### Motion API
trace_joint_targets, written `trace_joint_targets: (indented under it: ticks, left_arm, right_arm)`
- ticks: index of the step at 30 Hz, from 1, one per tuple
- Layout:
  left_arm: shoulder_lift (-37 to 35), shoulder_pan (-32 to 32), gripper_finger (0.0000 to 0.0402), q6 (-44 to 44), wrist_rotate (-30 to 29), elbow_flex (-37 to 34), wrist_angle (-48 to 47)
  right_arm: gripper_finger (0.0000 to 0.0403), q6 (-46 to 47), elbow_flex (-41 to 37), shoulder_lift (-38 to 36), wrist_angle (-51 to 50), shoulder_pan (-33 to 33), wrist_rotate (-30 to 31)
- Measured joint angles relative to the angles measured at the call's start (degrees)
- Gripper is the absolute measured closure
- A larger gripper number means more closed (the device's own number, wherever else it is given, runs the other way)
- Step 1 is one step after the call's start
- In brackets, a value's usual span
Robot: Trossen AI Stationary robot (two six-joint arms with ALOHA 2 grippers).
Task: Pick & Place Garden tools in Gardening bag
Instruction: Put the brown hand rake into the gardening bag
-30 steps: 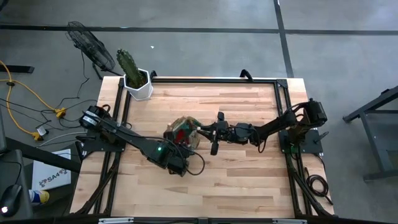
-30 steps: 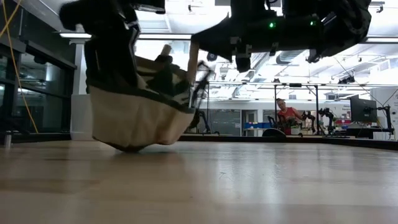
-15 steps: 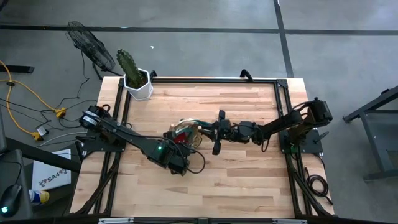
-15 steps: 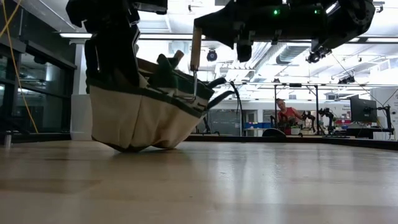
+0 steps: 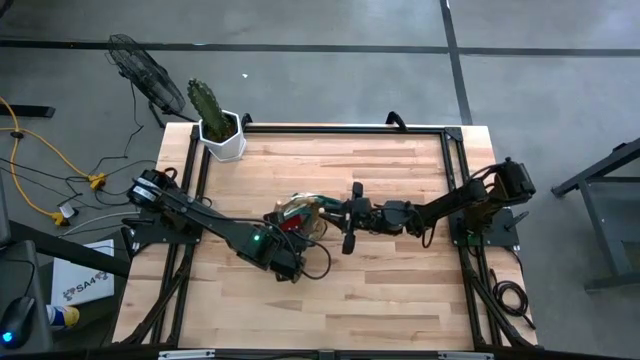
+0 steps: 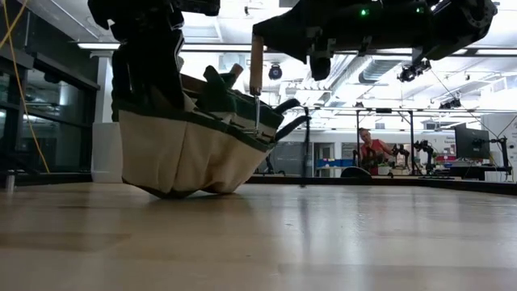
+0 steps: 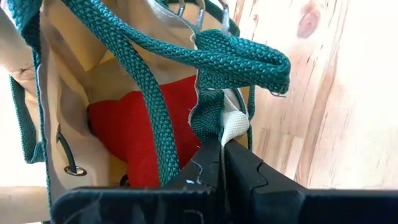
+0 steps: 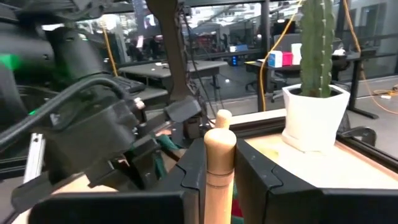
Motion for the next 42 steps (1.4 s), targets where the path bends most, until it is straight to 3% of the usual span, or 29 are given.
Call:
trace_joint_targets:
  ticks: [9, 21, 37, 42]
  left_arm:
    - [-0.3, 0.0, 0.0398, 0.7, 0.6, 0.0, 2.5]
    - [-1.5, 0.0, 0.0398, 3.8, -1.1, 0.1, 9.9]
    - [-1.6, 0.0, 0.0399, 3.1, -5.8, 0.1, 11.7]
    - [-1.6, 0.0, 0.0399, 2.7, -8.7, 0.0, 12.9]
  right_arm:
    - [0.0358, -0.2, 0.0, 0.0, 0.0, -0.6, 4.0]
    - [0.0358, 1.4, 0.1, 0.0, -0.1, 0.0, 3.8]
    - [0.0359, 3.2, 0.1, -0.1, -0.8, 0.7, 2.5]
    - [0.0359, 5.0, 0.2, -0.1, -2.4, 1.1, 6.5]
